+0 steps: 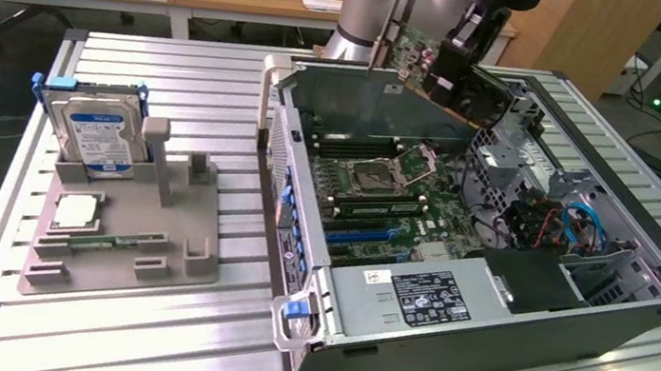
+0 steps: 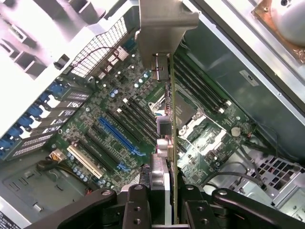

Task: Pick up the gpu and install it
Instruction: 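Insert the gpu into the slot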

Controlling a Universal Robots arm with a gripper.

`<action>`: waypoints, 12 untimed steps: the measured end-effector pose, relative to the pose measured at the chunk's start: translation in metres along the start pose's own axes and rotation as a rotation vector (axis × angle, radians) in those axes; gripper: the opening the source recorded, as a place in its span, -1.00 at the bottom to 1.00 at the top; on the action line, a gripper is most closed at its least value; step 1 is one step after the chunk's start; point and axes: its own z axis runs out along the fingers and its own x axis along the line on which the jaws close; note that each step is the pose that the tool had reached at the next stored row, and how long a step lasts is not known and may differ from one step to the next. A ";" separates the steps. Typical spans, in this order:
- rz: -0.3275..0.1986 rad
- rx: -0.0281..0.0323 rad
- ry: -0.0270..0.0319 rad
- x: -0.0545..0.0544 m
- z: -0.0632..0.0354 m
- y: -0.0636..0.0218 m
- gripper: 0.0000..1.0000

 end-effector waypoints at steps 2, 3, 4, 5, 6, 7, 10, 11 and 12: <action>-0.015 -0.0001 0.0005 0.000 0.0000 0.0000 -0.43; -0.022 -0.0002 0.0007 0.000 0.0000 0.0000 -0.43; -0.029 -0.0003 0.0010 0.000 0.0000 0.0000 -0.43; -0.036 -0.0003 0.0012 0.000 0.0000 -0.0001 -0.43; -0.043 -0.0004 0.0014 0.000 0.0000 -0.0001 -0.43; -0.050 -0.0005 0.0016 0.000 0.0000 -0.0001 -0.43; -0.075 -0.0008 0.0023 0.000 0.0000 -0.0001 -0.43; -0.086 -0.0009 0.0026 0.000 0.0000 -0.0001 -0.43; -0.096 -0.0010 0.0029 0.000 0.0000 -0.0001 -0.43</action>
